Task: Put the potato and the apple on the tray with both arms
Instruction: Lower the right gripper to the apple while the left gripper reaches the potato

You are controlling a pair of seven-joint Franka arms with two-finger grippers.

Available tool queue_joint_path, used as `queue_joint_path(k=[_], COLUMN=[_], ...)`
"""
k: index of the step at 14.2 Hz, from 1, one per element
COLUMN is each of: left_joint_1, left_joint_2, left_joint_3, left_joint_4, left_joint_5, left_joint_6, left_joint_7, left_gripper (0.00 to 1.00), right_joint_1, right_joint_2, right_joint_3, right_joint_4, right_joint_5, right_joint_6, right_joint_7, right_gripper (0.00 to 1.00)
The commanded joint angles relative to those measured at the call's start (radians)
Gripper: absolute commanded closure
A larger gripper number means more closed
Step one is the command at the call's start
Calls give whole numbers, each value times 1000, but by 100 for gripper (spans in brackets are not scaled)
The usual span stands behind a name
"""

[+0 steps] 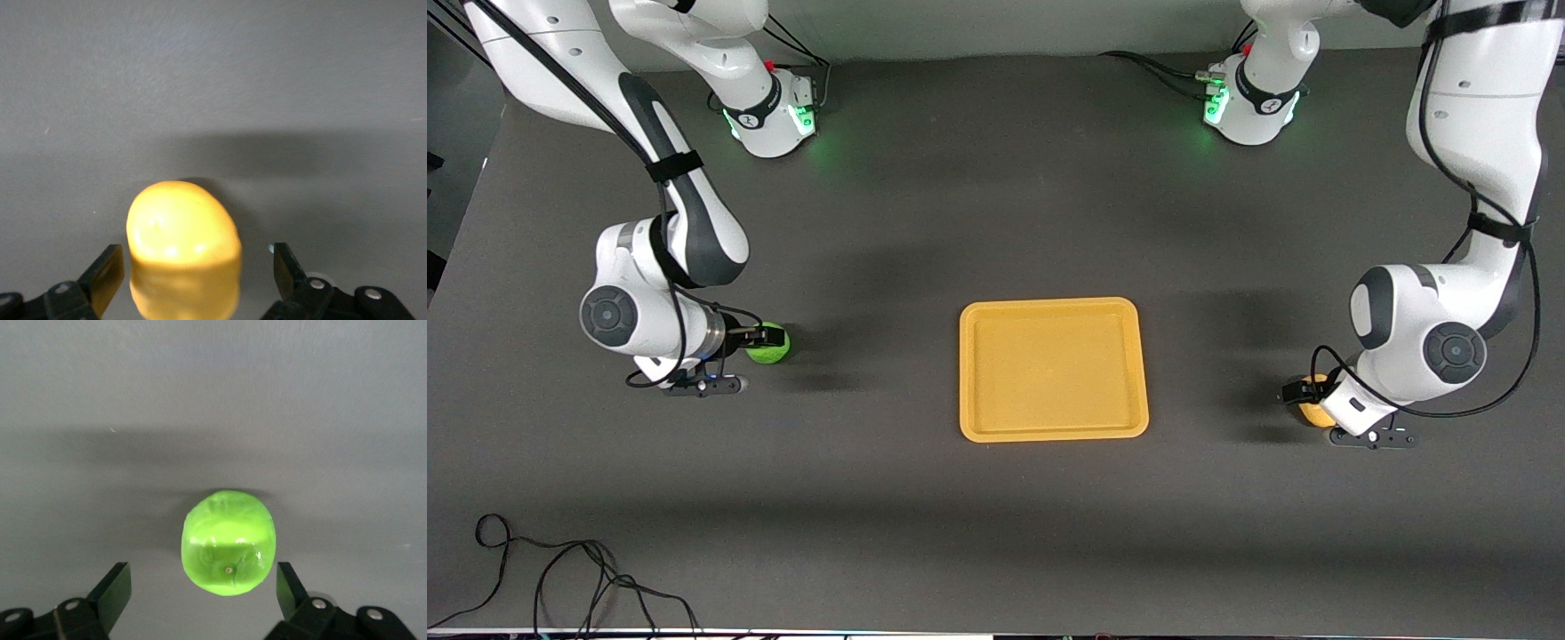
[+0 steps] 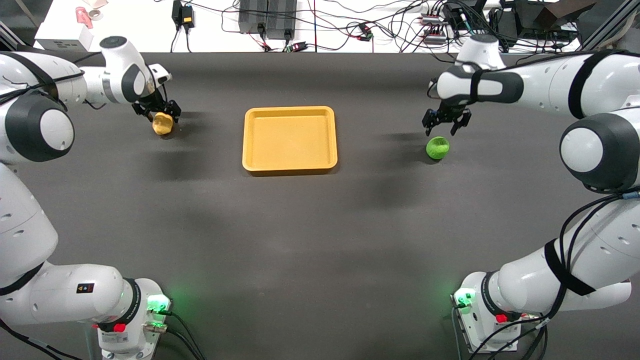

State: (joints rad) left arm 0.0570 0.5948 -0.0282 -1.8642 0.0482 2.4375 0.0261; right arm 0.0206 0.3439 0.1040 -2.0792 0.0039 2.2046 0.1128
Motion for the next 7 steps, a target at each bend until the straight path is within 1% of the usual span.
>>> queue_joint_path(k=[1,2,3,4,6,7], left_joint_1=[20,20,18,18,17,15], left_joint_2=[-15,-10,-10,-12,-20,-30], left_joint_3=[-1,-1,-1,-1,-1,-2], left_joint_4=[-62,-64,-62,-64,-62,-62], left_joint_5=[4,4,2,2,2,4], left_joint_6=[81,84,84,84,71,63], left_joint_7=[1,0,-2,-9,-35,-46], left_gripper=[0,0,2,11,39,50], right_joint_1=[7,7,12,13,12,12], right_joint_2=[3,12,18,24,33,46], right_joint_3=[-4,-4,-7,-10,-12,-13], right_joint_4=[-51,-58,-59,-58,-58,-58], right_joint_5=[1,-2,-5,-15,-30,-30], right_joint_6=[52,58,63,63,81,96], right_joint_7=[16,13,15,16,16,18], right_gripper=[1,1,1,1,1,1])
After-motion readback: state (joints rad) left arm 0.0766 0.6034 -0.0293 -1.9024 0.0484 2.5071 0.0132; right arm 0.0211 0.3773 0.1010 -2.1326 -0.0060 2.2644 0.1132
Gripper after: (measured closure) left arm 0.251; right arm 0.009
